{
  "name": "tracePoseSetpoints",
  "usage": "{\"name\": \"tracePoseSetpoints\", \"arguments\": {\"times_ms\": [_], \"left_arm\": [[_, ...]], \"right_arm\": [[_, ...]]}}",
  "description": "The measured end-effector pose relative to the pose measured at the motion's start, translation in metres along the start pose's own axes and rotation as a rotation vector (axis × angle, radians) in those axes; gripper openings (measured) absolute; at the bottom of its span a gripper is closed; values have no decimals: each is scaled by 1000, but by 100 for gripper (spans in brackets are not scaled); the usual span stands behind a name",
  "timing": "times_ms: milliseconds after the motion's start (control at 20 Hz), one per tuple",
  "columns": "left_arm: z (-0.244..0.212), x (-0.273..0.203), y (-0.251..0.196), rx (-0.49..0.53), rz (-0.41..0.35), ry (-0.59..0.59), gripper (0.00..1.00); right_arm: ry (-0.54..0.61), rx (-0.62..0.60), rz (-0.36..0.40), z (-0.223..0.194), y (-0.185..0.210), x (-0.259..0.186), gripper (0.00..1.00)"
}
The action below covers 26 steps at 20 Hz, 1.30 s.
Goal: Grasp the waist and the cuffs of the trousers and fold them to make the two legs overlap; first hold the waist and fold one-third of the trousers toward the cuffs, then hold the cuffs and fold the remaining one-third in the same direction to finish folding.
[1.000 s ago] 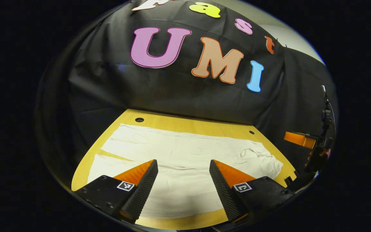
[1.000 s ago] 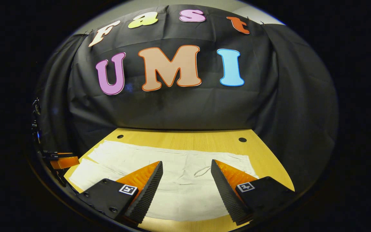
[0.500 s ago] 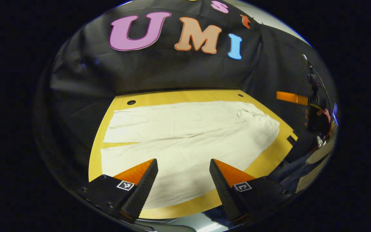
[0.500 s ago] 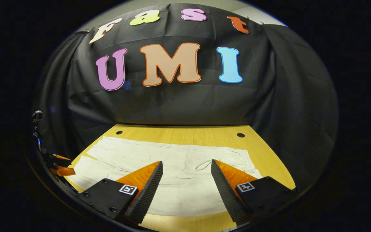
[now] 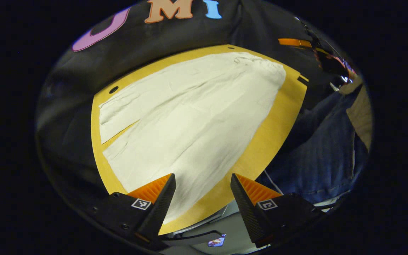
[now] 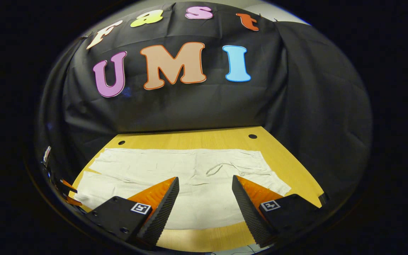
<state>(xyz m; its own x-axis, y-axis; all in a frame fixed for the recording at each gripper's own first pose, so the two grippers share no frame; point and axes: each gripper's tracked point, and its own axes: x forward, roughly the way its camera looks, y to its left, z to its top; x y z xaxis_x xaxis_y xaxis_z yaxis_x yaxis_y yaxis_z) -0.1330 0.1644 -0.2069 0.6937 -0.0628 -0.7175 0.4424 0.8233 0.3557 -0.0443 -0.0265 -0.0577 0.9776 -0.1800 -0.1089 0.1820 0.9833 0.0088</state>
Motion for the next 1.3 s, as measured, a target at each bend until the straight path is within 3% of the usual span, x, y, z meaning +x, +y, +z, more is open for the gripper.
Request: {"name": "tracePoseSetpoints", "arguments": {"times_ms": [200, 300, 800, 950, 1150, 1200, 1250, 1300], "left_arm": [[-35, 12, 2, 71, -66, 130, 93], [-48, 14, 5, 108, -81, 190, 92], [-60, 17, 12, 180, -97, 316, 76], [-60, 21, 19, 161, -88, 355, 58], [-56, 22, 23, 162, -79, 384, 44], [-54, 22, 24, 155, -66, 385, 40], [-53, 23, 24, 140, -59, 396, 21], [-51, 23, 24, 141, -54, 405, 16]], "right_arm": [[2, -1, -36, -4, -7, -3, 93], [2, 1, -47, -5, -10, -4, 96], [-21, 9, -96, 3, -31, -6, 93], [-11, 14, -88, 3, -35, 1, 96], [19, 6, -49, -2, -34, 10, 93], [33, -9, -34, -4, -34, 13, 96], [47, -31, -13, -5, -34, 16, 96], [64, -56, 8, -5, -35, 18, 96]]}}
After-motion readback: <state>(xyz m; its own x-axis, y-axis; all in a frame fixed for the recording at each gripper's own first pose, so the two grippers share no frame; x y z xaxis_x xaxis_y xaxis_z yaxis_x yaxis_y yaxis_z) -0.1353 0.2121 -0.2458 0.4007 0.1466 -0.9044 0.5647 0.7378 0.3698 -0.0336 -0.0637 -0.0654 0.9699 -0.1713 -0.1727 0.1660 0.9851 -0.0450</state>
